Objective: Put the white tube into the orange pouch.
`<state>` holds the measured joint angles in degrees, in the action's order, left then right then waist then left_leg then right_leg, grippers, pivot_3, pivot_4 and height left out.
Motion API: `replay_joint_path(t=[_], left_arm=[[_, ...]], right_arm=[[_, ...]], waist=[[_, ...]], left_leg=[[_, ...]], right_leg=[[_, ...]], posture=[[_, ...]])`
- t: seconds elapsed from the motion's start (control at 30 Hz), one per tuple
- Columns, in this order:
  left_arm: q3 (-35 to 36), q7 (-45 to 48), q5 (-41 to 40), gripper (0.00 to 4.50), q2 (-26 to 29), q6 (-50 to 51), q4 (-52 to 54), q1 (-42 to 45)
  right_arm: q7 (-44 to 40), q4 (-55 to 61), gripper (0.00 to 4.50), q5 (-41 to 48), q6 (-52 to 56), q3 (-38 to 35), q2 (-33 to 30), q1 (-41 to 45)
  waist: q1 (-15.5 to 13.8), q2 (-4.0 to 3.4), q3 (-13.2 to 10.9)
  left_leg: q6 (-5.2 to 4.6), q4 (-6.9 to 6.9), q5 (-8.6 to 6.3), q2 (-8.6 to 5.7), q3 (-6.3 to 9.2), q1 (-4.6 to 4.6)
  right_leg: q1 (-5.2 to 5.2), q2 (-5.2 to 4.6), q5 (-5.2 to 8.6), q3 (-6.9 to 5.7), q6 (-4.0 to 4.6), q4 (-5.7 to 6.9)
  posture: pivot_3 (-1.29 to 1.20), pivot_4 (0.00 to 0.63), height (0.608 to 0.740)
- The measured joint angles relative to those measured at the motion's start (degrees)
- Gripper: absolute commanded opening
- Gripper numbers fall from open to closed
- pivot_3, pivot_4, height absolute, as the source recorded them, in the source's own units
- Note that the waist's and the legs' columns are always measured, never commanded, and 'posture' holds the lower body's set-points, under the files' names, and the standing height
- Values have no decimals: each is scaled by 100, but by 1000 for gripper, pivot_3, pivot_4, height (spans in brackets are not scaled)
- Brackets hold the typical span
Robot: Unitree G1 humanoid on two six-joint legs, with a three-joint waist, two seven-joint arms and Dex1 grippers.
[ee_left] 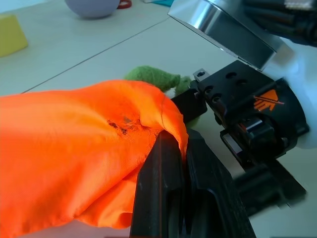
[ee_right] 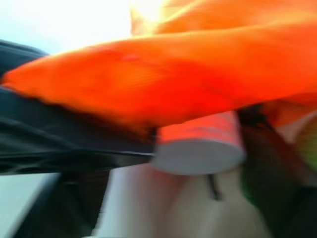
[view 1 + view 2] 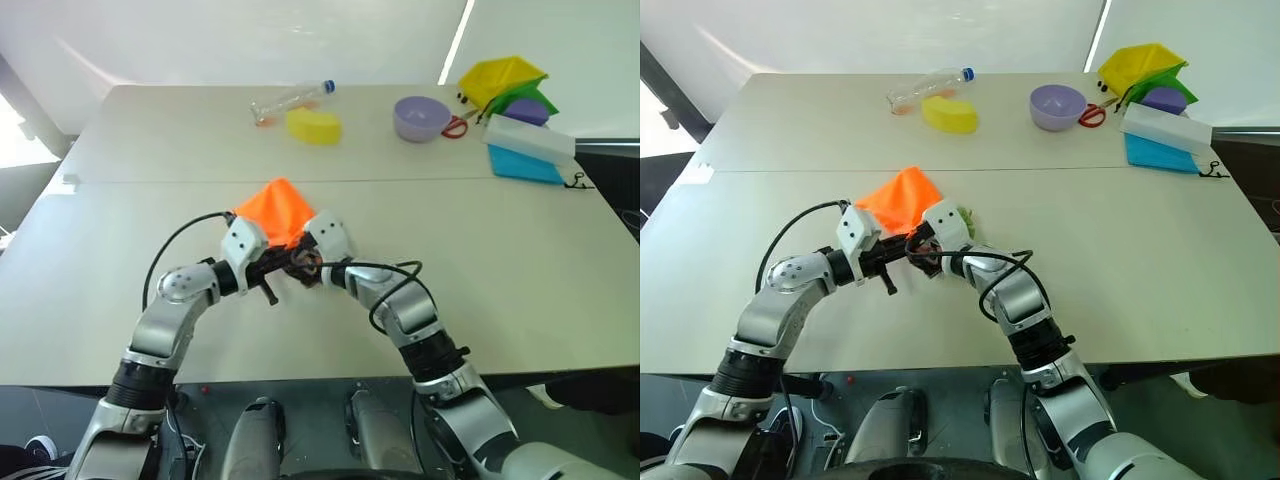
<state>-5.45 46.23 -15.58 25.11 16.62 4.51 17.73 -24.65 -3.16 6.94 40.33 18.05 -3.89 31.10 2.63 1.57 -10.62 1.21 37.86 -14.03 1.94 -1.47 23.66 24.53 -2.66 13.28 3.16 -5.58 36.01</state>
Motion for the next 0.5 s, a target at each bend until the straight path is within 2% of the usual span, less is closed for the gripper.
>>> replay_joint_path(t=[0.23,0.37,0.5], left_arm=[[70,158,-7,0,253,2,-17,-121],[148,275,-9,0,417,-34,-103,-144],[227,452,-33,0,585,-85,-149,-166]], right_arm=[[-713,1081,4463,212,411,10,-1006,-334],[-1309,1686,4463,377,505,-48,-1863,-550],[-1556,1910,4463,722,553,-438,-2081,-632]], waist=[[-13,-2,-1],[-23,-2,-1],[-4,-2,-1]], left_leg=[[0,0,0,-3,2,39],[0,0,0,-4,1,55],[0,0,0,-2,0,59]], right_leg=[[30,-8,1,-1,0,-8],[41,-3,1,-11,-1,-10],[50,5,1,-10,0,-6]], posture=[[0,150,740],[0,150,740],[0,150,740]])
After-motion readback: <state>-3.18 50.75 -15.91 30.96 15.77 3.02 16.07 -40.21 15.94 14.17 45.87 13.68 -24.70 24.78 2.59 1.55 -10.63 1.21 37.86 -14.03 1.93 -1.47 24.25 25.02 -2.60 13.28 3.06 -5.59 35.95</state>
